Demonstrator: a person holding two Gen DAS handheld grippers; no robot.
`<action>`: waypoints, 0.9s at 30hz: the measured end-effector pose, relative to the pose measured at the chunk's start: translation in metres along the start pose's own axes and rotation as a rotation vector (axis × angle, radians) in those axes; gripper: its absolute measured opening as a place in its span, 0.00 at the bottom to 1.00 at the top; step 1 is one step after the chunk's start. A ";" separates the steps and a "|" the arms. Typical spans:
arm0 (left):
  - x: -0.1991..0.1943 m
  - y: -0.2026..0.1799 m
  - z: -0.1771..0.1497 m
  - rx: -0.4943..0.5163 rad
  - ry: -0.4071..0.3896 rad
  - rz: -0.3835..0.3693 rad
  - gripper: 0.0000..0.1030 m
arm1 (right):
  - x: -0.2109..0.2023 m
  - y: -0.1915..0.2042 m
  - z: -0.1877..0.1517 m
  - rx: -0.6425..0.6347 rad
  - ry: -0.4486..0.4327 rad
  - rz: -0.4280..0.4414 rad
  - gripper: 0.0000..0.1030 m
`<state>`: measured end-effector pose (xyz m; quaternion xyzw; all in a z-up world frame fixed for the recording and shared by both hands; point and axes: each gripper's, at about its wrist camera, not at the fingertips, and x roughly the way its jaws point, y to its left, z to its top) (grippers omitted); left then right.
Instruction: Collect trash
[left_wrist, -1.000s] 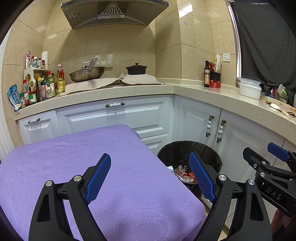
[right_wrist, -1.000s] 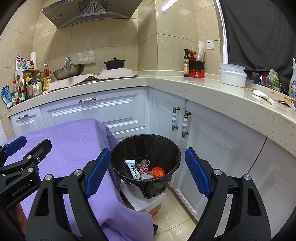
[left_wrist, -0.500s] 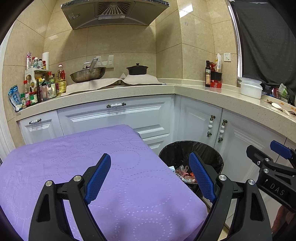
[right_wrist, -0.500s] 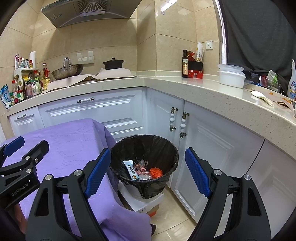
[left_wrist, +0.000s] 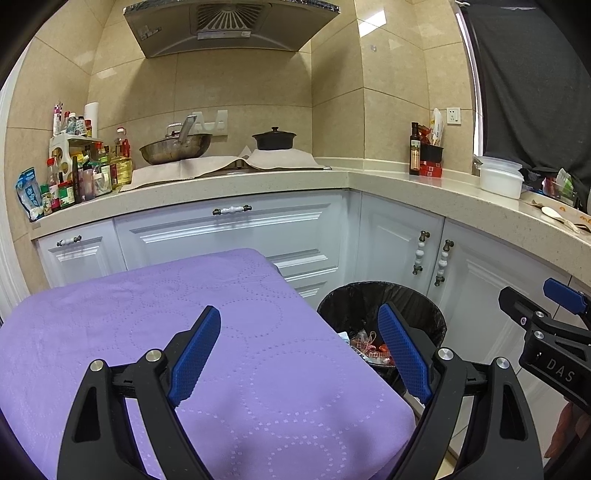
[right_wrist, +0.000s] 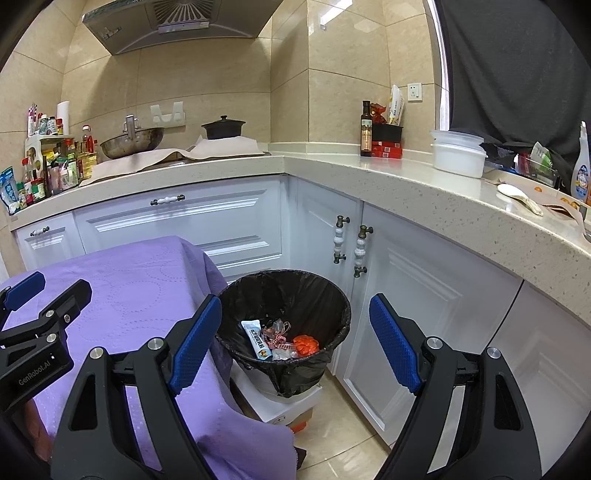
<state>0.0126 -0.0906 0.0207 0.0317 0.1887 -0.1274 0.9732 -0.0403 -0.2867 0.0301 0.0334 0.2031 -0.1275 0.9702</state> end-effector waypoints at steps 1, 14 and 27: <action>0.000 -0.001 0.000 0.004 0.001 -0.001 0.82 | 0.000 0.000 0.000 0.000 0.001 0.000 0.78; 0.002 -0.008 -0.002 0.023 -0.002 -0.043 0.84 | 0.000 0.001 0.000 -0.001 0.000 0.000 0.78; 0.018 0.026 -0.002 -0.013 0.064 -0.006 0.84 | 0.010 0.023 0.001 -0.027 0.019 0.072 0.86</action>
